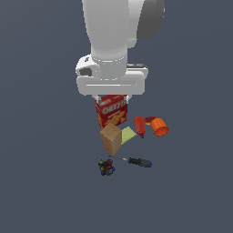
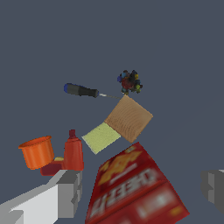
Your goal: Pick up a designated object from a clutter of objects.
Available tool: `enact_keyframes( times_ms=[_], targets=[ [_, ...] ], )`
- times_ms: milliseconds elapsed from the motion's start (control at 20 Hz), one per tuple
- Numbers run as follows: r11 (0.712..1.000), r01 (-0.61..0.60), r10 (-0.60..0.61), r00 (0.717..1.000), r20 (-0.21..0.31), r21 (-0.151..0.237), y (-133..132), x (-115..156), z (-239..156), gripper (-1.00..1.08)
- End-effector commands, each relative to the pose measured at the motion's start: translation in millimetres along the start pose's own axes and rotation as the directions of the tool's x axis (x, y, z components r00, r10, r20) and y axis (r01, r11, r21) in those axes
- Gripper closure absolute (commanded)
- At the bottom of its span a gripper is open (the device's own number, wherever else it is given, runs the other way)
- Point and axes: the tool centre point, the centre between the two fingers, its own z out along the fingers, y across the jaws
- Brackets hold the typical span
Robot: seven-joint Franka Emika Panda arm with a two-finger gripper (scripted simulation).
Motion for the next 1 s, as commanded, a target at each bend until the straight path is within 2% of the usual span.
enact_keyframes(
  times_ms=[0, 450, 950],
  targets=[
    [1.000, 0.000, 0.000, 1.000, 0.000, 0.000, 0, 0, 0, -0.92],
    [0.997, 0.066, -0.065, 0.998, 0.006, -0.028, -16, -3, -5, -0.92],
    [0.994, 0.107, -0.107, 0.994, 0.007, -0.031, -16, 3, 2, -0.92]
  ],
)
